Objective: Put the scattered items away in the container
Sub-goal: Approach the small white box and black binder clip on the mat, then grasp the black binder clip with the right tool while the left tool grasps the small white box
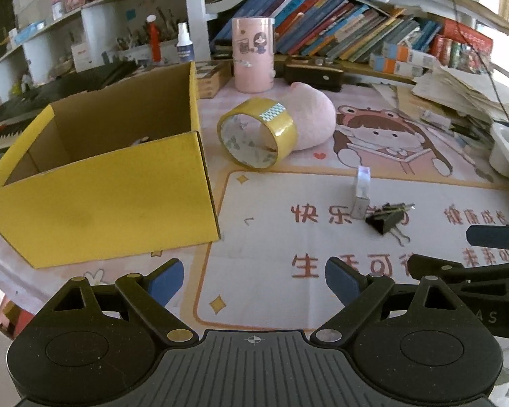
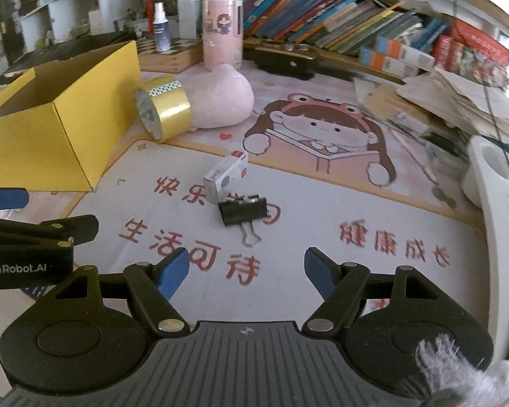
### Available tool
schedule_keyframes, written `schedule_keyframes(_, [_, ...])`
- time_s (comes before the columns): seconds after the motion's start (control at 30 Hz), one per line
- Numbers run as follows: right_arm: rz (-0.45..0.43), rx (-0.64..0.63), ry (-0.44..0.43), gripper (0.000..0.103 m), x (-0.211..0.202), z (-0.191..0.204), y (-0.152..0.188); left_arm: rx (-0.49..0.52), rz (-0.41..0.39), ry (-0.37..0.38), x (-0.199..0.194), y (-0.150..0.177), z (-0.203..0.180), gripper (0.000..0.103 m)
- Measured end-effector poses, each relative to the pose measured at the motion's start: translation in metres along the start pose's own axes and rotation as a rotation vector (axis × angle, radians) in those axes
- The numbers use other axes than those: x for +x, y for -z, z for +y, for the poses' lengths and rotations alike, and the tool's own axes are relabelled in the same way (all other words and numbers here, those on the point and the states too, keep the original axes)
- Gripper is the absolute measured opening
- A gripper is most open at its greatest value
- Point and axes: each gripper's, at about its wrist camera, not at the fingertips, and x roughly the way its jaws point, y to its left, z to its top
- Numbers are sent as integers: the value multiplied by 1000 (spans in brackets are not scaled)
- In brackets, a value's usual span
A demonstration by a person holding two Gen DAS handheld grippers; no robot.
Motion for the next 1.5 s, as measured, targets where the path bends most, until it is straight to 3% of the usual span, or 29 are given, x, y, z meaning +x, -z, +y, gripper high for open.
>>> schedule_keyframes(0.5, [93, -162, -129, 66, 67, -17, -27, -65, 42, -106, 22, -17, -18, 93])
schedule_keyframes(0.6, [93, -165, -159, 61, 73, -22, -29, -77, 53, -119, 25, -18, -21, 93])
schedule_keyframes(0.63, [88, -167, -168, 57, 74, -23, -30, -79, 56, -123, 25, -19, -22, 93])
schedule_keyframes(0.7, [68, -173, -188, 37, 74, -27, -32, -80, 62, -126, 27, -19, -25, 93])
schedule_keyframes(0.73, [63, -170, -195, 37, 74, -29, -34, -79, 65, -127, 28, -20, -27, 93])
schedule_keyframes(1.07, [-9, -58, -131, 37, 63, -72, -48, -41, 70, -82, 43, -31, -55, 93])
schedule_keyframes(1.33, [-58, -6, -64, 37, 51, -98, -47, 19, 23, -14, 57, -49, -83, 92])
schedule_keyframes(1.5, [-76, 15, -47, 37, 49, -109, -47, 44, 13, -4, 69, -57, -95, 87])
